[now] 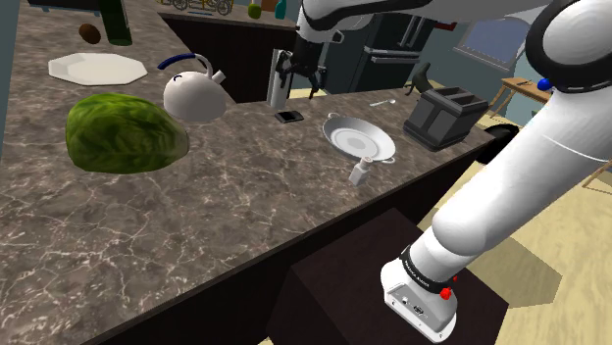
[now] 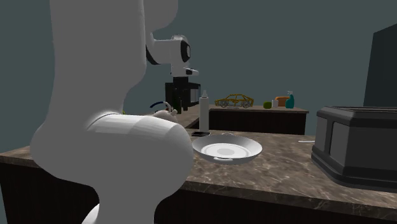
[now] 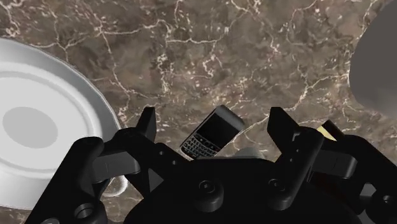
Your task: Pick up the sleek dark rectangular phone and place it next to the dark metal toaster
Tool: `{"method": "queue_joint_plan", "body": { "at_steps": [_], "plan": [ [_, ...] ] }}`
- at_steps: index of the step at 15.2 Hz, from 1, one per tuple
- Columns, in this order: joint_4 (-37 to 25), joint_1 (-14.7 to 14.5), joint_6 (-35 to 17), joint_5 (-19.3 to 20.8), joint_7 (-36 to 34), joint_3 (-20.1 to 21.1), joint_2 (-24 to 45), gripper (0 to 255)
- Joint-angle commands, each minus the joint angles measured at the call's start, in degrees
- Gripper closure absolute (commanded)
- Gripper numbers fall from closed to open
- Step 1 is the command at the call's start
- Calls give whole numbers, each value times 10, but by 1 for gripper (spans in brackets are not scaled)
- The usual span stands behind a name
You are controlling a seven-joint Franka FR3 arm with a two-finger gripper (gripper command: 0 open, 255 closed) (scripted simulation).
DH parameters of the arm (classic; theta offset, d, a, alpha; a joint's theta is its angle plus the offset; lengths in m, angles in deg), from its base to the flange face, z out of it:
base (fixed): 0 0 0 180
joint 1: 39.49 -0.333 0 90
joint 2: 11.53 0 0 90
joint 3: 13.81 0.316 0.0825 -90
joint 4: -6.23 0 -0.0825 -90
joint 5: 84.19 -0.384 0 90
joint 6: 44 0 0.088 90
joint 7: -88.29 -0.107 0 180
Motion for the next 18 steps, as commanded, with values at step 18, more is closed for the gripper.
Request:
{"method": "queue_joint_plan", "body": {
  "at_steps": [18],
  "plan": [
    [-204,-3,-11,50,-269,-58,289,0]
  ]
}}
